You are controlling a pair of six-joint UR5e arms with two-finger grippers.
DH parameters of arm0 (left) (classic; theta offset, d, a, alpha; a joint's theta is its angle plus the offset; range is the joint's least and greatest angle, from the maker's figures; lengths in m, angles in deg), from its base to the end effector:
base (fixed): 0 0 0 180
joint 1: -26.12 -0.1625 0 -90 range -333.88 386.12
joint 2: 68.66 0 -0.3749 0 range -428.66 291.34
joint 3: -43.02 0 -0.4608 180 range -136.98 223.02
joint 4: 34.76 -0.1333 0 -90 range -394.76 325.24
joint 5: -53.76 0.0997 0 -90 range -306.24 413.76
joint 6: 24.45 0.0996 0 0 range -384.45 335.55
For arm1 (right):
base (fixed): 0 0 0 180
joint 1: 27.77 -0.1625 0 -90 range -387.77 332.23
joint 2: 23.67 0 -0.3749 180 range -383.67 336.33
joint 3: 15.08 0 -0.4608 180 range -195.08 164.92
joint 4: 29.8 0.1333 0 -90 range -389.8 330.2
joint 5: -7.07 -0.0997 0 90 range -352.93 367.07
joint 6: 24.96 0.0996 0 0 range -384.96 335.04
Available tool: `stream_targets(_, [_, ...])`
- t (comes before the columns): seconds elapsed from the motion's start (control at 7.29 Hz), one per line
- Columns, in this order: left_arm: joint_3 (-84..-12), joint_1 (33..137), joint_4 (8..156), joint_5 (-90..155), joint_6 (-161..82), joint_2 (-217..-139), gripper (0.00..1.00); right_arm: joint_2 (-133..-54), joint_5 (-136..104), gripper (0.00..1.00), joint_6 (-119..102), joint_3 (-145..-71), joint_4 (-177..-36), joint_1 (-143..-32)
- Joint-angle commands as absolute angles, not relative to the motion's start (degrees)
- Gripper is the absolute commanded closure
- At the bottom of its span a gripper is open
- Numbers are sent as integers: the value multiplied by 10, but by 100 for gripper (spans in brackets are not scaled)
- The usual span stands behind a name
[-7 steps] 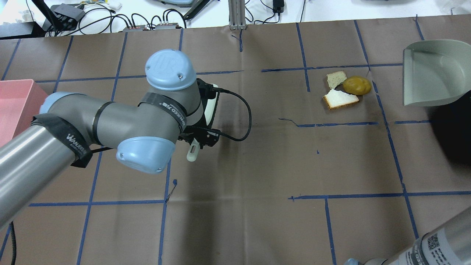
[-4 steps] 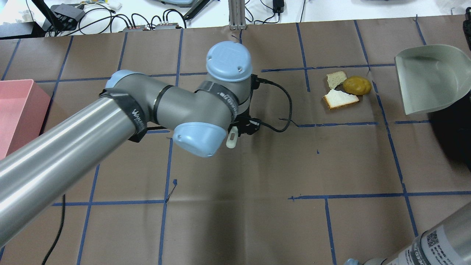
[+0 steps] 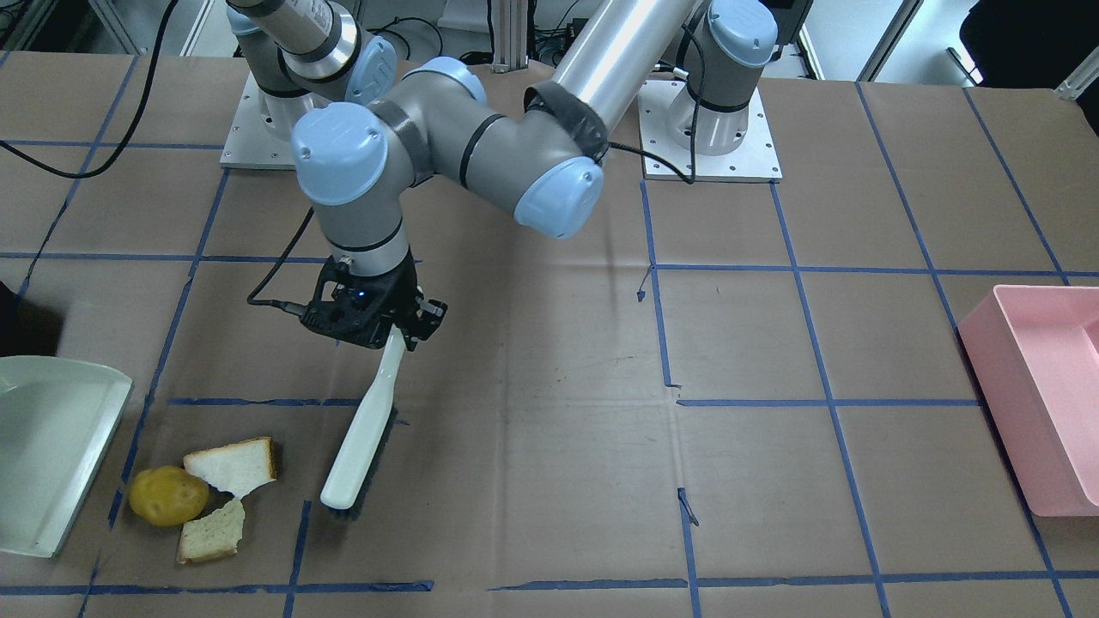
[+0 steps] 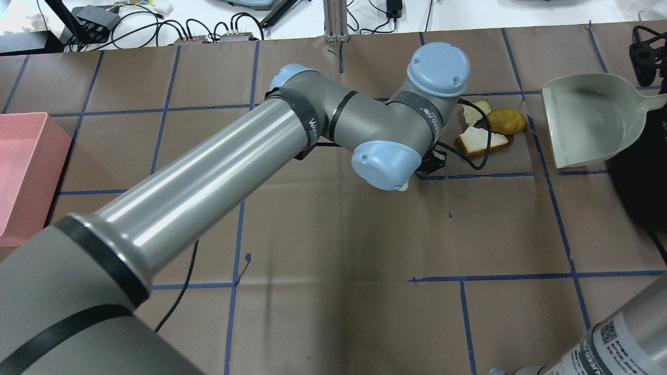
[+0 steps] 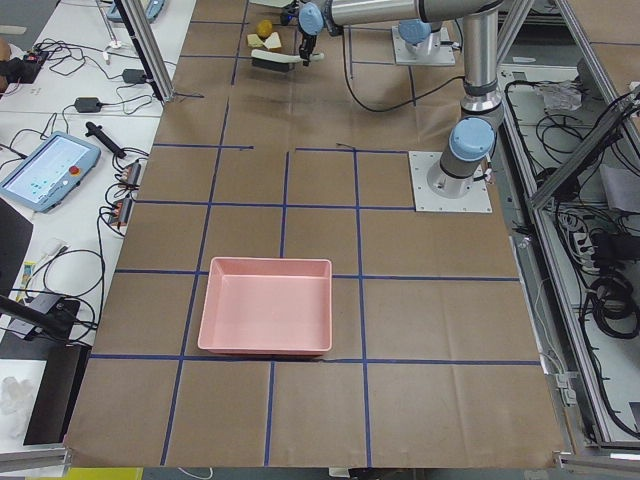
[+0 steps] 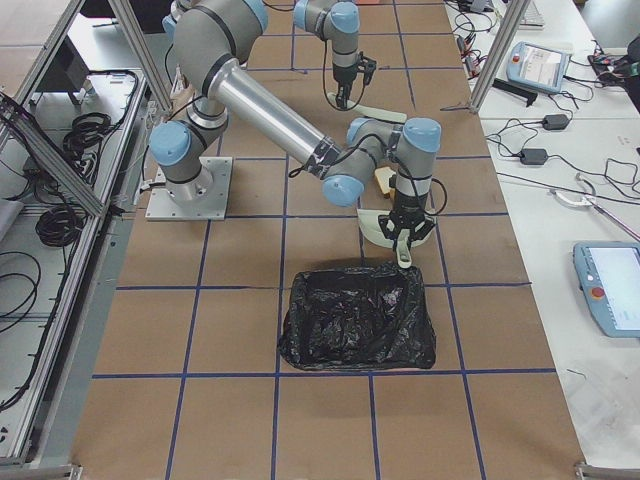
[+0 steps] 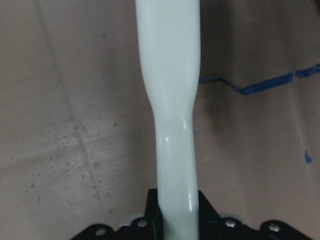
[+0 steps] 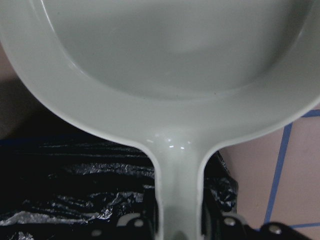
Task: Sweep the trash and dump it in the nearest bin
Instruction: 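Swing the brush with the left gripper over to the bread and potato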
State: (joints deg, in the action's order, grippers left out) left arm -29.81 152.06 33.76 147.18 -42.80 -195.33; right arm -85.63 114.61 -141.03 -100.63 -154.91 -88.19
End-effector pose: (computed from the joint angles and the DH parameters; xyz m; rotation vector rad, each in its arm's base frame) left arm -0.5500 -0.5417 0.2135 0.4729 3.0667 -0.0900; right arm -0.2632 -0.6730 0.2358 1.9146 -2.1002 -0.3342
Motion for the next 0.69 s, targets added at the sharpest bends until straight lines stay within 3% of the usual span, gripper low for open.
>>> stream_targets(0.0, [-162, 1543, 388, 1474, -467, -2047, 100, -834, 1138, 100, -1411, -1004, -1566, -884])
stream_targets(0.55, [-26, 1556, 482, 1496, -492, -2130, 100, -824, 1115, 100, -1445, -1004, -1572, -900])
